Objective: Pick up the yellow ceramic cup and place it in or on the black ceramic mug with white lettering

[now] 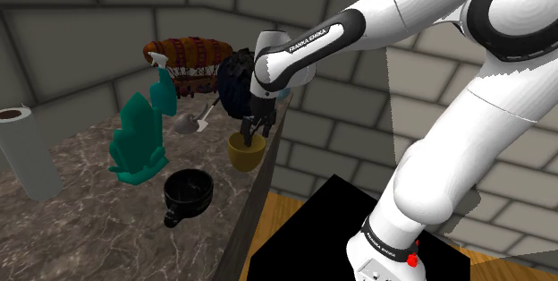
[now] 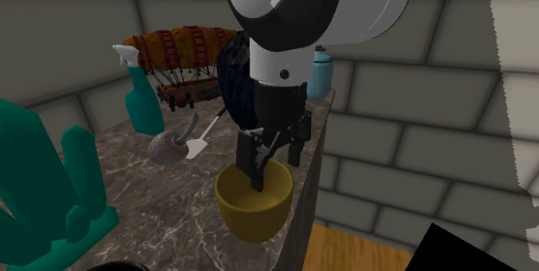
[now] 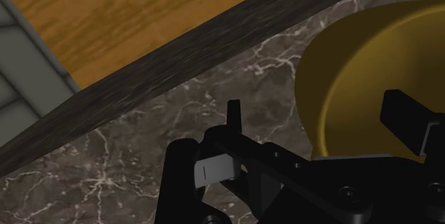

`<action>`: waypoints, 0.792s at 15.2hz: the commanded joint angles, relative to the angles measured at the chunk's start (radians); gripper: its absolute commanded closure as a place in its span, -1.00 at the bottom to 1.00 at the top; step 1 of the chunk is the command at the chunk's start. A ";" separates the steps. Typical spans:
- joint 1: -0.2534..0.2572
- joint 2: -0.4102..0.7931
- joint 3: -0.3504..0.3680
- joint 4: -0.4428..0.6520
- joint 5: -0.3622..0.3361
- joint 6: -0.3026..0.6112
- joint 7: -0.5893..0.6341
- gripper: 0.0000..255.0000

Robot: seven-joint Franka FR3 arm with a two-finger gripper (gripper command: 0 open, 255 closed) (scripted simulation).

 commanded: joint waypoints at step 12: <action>0.000 0.000 0.000 0.000 0.000 0.000 0.000 1.00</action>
